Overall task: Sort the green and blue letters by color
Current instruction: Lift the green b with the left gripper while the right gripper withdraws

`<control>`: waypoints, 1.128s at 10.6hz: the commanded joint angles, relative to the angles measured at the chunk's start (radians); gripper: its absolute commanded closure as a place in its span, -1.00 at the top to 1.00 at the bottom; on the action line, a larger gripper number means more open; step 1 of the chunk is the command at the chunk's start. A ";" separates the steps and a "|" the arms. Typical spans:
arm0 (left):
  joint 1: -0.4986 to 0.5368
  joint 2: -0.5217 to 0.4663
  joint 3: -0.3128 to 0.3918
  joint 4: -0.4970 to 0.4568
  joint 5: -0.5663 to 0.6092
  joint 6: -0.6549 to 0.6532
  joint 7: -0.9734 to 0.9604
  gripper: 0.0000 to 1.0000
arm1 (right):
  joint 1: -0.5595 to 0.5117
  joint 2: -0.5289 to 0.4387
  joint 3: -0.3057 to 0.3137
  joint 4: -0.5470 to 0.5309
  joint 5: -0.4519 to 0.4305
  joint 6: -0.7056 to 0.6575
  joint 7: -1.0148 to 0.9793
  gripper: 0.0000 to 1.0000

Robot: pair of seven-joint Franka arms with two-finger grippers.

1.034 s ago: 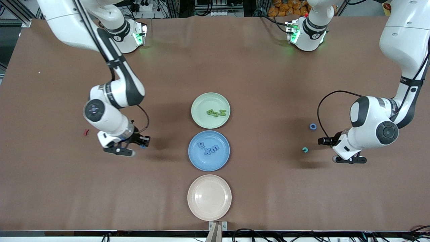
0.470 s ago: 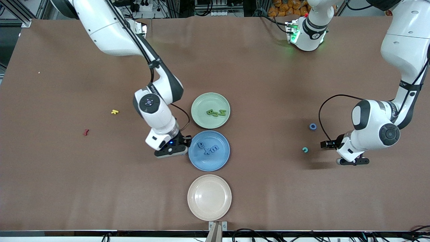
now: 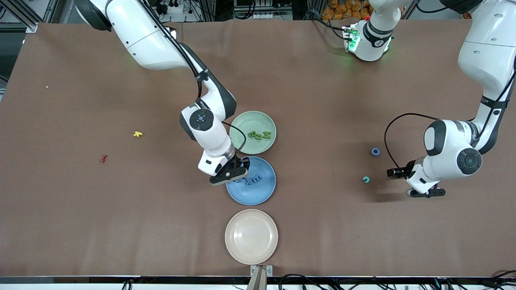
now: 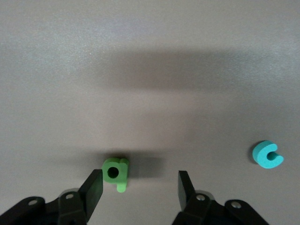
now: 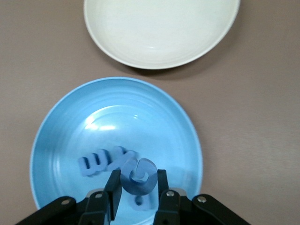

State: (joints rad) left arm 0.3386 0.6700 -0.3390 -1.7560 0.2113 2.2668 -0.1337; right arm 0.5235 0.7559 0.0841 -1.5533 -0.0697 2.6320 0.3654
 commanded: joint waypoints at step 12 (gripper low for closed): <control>0.007 0.020 0.008 -0.005 0.085 -0.001 -0.011 -0.08 | -0.229 -0.044 0.009 -0.086 -0.056 -0.033 -0.010 1.00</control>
State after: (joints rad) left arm 0.3403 0.6916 -0.3272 -1.7584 0.2705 2.2660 -0.1335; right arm 0.3683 0.7617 0.0804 -1.5712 -0.0786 2.6033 0.3577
